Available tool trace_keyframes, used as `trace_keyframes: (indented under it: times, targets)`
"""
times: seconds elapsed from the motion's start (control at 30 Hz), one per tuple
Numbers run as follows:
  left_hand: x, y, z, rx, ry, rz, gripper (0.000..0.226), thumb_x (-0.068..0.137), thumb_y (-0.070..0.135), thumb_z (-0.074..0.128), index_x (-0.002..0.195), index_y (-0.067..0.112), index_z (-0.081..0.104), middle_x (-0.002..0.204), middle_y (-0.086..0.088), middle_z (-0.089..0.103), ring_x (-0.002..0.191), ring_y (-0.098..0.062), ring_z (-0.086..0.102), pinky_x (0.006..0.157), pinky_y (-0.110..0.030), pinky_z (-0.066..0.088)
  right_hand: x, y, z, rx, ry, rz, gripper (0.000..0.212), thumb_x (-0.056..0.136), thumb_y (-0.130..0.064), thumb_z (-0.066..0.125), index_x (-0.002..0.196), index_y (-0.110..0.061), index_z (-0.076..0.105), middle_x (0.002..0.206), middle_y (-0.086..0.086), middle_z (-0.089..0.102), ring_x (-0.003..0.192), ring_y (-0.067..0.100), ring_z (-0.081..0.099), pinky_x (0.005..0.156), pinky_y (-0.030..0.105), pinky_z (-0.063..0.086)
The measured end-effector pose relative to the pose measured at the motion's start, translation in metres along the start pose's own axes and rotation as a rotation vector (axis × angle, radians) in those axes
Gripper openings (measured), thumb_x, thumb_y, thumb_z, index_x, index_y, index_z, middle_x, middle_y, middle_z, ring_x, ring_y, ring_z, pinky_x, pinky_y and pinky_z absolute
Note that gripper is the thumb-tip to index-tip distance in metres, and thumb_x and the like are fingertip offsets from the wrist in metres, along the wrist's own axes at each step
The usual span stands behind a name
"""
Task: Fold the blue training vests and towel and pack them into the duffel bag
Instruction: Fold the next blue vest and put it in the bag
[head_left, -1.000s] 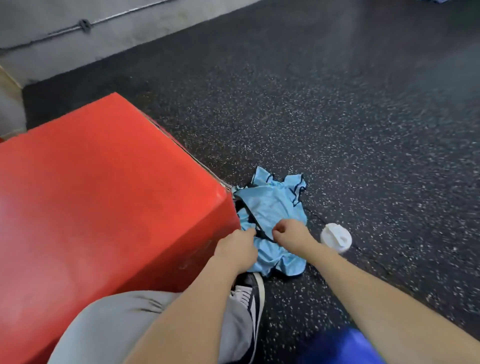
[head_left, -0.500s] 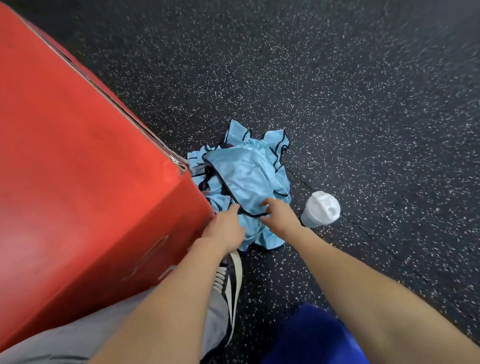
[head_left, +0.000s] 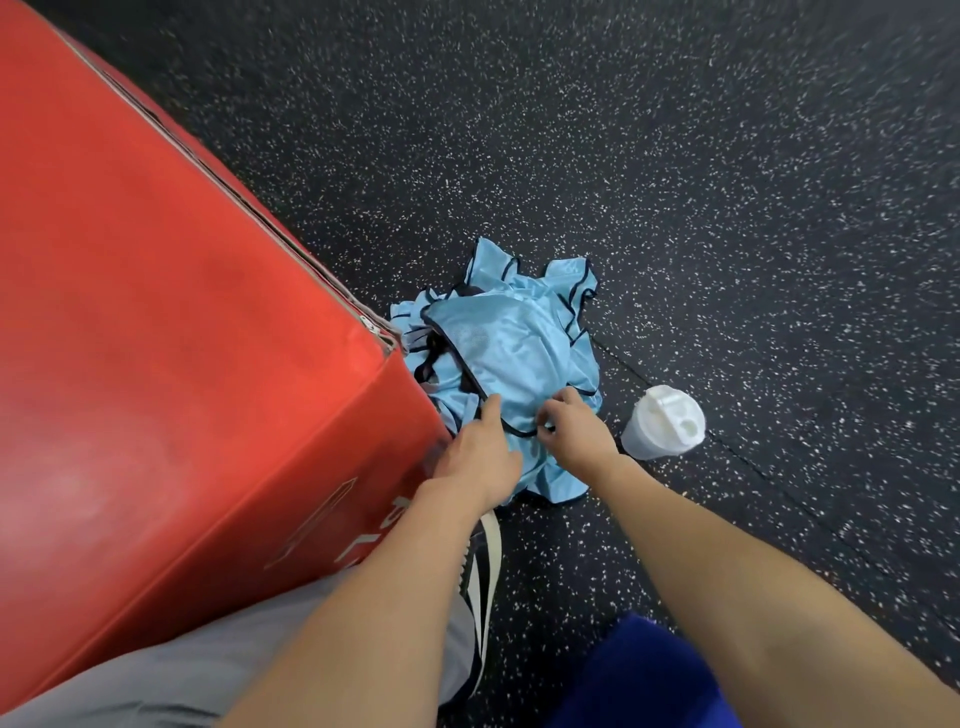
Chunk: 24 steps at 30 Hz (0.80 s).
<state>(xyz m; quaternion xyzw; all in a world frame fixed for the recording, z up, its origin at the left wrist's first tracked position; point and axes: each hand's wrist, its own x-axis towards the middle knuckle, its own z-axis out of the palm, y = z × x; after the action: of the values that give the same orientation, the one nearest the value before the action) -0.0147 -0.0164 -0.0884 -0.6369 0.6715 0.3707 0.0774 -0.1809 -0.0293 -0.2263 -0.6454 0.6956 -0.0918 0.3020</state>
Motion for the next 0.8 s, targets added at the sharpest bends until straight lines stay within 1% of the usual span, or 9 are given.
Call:
trace_keyframes:
  times: [0.07,0.17,0.2,0.27,0.33,0.47,0.57,0.63,0.8]
  targets:
    - [-0.005,0.0,-0.002,0.0,0.009,0.001,0.074,0.096,0.025,0.053,0.157,0.03,0.011,0.128,-0.009,0.057,0.108,-0.03,0.06,0.085,-0.041,0.051,-0.001,0.003,-0.002,-0.005,-0.025,0.006,0.006,0.091,-0.021,0.063,0.092,-0.023,0.058,0.112,0.0,0.048,0.09,0.022,0.059,0.078,0.041,0.054]
    - [-0.011,-0.002,-0.002,0.007,0.015,-0.007,0.076,0.095,0.023,0.054,0.157,0.027,0.011,0.129,-0.01,0.057,0.11,-0.031,0.059,0.089,-0.043,0.051,-0.002,0.006,0.0,-0.009,-0.057,0.015,0.028,0.086,-0.028,0.07,0.11,-0.021,0.057,0.119,0.001,0.046,0.095,0.024,0.059,0.08,0.04,0.054]
    - [-0.012,-0.002,-0.002,0.009,0.018,-0.008,0.075,0.095,0.023,0.055,0.157,0.025,0.012,0.131,-0.011,0.056,0.112,-0.032,0.058,0.091,-0.044,0.051,-0.003,0.006,0.002,-0.011,-0.064,0.016,0.035,0.085,-0.029,0.071,0.115,-0.021,0.055,0.12,0.002,0.045,0.096,0.025,0.059,0.08,0.04,0.053]
    - [-0.012,0.001,0.0,0.015,0.032,0.005,0.072,0.096,0.023,0.055,0.155,0.022,0.015,0.141,-0.012,0.049,0.123,-0.034,0.054,0.099,-0.045,0.048,-0.004,0.004,0.006,-0.02,-0.051,0.022,0.041,0.085,-0.032,0.071,0.12,-0.021,0.053,0.119,0.003,0.044,0.096,0.025,0.057,0.077,0.04,0.053]
    - [-0.008,0.008,0.004,0.008,0.044,0.025,0.068,0.097,0.024,0.056,0.154,0.022,0.019,0.147,-0.011,0.043,0.129,-0.034,0.049,0.103,-0.045,0.045,-0.006,0.006,0.012,-0.01,-0.009,0.036,0.038,0.086,-0.034,0.07,0.117,-0.022,0.052,0.116,0.002,0.044,0.093,0.024,0.056,0.075,0.041,0.054]
    - [0.001,0.019,0.01,-0.007,0.029,0.047,0.066,0.097,0.025,0.057,0.154,0.024,0.023,0.147,-0.011,0.039,0.131,-0.033,0.046,0.105,-0.046,0.043,-0.006,0.01,0.02,0.007,0.036,0.06,0.029,0.087,-0.035,0.067,0.109,-0.025,0.053,0.113,0.0,0.045,0.091,0.024,0.056,0.074,0.042,0.054]
    - [0.009,0.016,0.013,-0.006,0.015,0.02,0.064,0.096,0.027,0.057,0.153,0.022,0.028,0.149,-0.011,0.038,0.137,-0.032,0.041,0.107,-0.044,0.042,-0.003,0.011,0.019,-0.034,0.056,0.029,0.022,0.089,-0.027,0.064,0.11,-0.022,0.057,0.113,0.001,0.047,0.094,0.026,0.057,0.069,0.037,0.048]
    - [0.011,0.013,0.014,-0.013,0.009,-0.009,0.062,0.095,0.026,0.057,0.151,0.02,0.031,0.147,-0.012,0.039,0.134,-0.032,0.043,0.105,-0.043,0.042,-0.001,0.01,0.017,-0.086,0.071,-0.011,0.021,0.09,-0.021,0.061,0.111,-0.018,0.062,0.113,0.005,0.05,0.096,0.028,0.057,0.066,0.034,0.041]
    - [0.009,0.012,0.014,-0.012,0.01,-0.029,0.063,0.096,0.025,0.055,0.153,0.02,0.029,0.151,-0.012,0.036,0.136,-0.032,0.042,0.104,-0.042,0.04,0.004,0.007,0.012,-0.172,0.071,-0.073,0.02,0.09,-0.014,0.059,0.109,-0.012,0.061,0.113,0.008,0.05,0.099,0.031,0.054,0.064,0.035,0.035]
